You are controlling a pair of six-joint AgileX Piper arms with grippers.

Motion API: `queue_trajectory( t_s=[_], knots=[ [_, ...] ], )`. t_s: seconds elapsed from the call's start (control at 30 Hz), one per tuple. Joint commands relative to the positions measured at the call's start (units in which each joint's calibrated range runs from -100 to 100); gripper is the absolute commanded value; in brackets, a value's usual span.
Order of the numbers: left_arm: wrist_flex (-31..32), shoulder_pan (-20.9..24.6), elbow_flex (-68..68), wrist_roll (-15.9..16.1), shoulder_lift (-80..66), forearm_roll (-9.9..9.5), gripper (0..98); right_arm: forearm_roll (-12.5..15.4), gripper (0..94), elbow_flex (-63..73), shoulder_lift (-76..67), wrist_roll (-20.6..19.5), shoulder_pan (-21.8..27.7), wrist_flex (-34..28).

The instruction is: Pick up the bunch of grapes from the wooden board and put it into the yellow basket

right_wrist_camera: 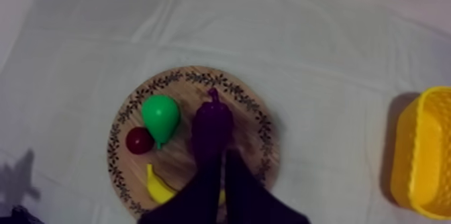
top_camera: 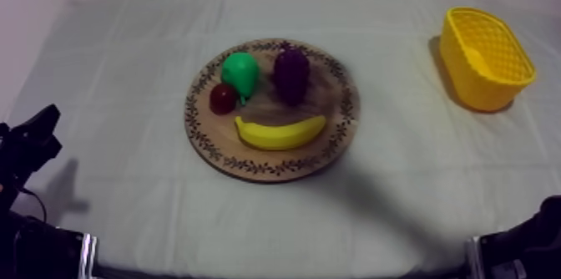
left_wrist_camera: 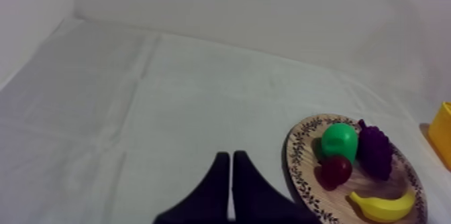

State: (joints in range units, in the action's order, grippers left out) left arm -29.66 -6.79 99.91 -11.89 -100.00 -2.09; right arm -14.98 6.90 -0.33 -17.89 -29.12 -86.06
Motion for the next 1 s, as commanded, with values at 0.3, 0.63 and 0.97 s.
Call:
queue_trajectory(
  t_s=[0.3, 0.63, 0.97],
  knots=[
    [0.0, 0.0, 0.0, 0.0, 0.0, 0.01, 0.1, 1.1, 0.2, 13.1, 12.0, -3.0, -1.4, -8.8],
    [0.0, 0.0, 0.0, 0.0, 0.0, 0.01, 0.1, 0.9, 0.2, 20.6, 22.3, -4.1, -1.8, -11.4],
    [0.0, 0.0, 0.0, 0.0, 0.0, 0.01, 0.1, 0.9, 0.2, 21.8, 29.4, -4.5, -1.7, -11.6]
  ],
)
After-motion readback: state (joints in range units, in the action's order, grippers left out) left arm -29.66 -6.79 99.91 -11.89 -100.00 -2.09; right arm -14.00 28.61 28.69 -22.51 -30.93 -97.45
